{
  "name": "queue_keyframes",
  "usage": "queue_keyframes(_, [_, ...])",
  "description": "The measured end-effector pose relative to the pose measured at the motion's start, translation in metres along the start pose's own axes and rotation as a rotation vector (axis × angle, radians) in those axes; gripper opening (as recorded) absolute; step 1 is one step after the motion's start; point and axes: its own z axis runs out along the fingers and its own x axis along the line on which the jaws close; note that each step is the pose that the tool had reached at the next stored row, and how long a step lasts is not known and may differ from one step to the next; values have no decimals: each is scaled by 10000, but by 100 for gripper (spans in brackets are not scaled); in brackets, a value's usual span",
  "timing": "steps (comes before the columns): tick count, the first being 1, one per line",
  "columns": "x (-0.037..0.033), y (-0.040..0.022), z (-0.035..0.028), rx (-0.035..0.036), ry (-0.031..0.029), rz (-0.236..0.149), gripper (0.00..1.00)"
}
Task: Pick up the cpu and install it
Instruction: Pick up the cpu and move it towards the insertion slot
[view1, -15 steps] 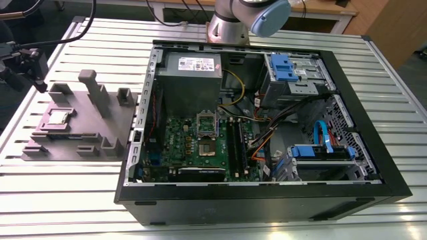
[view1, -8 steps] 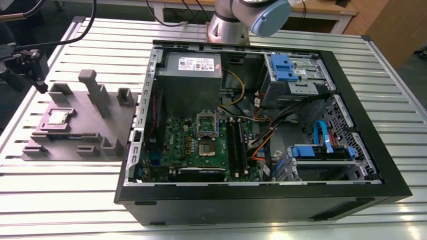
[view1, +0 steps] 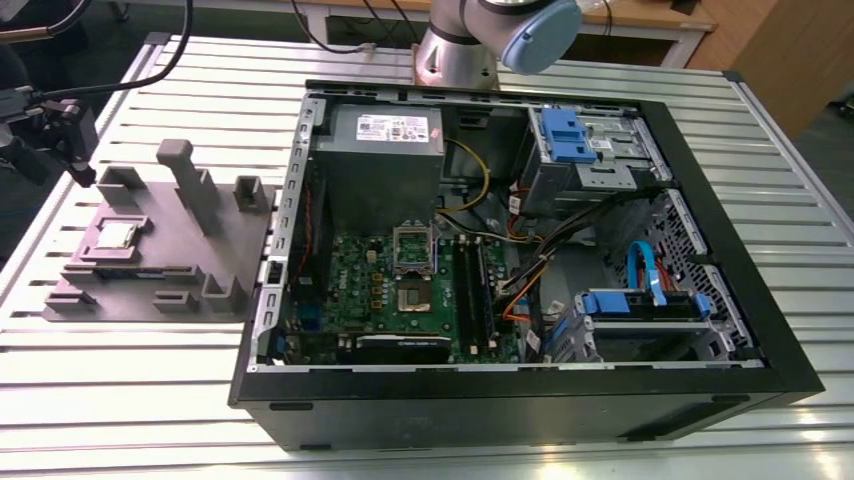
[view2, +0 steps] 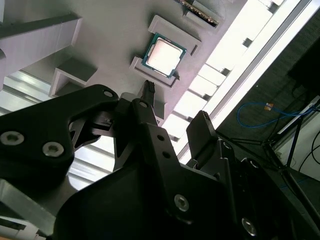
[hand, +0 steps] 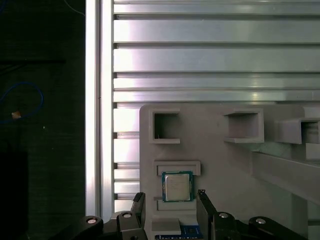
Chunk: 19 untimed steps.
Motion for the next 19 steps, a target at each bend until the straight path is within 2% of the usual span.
queue_keyframes(5, [-1, 1, 3, -1, -1, -33, 53])
queue_keyframes(13, [0, 1, 18, -12, 28, -637, 53])
queue_keyframes(19, [-1, 1, 20, -13, 28, -661, 53])
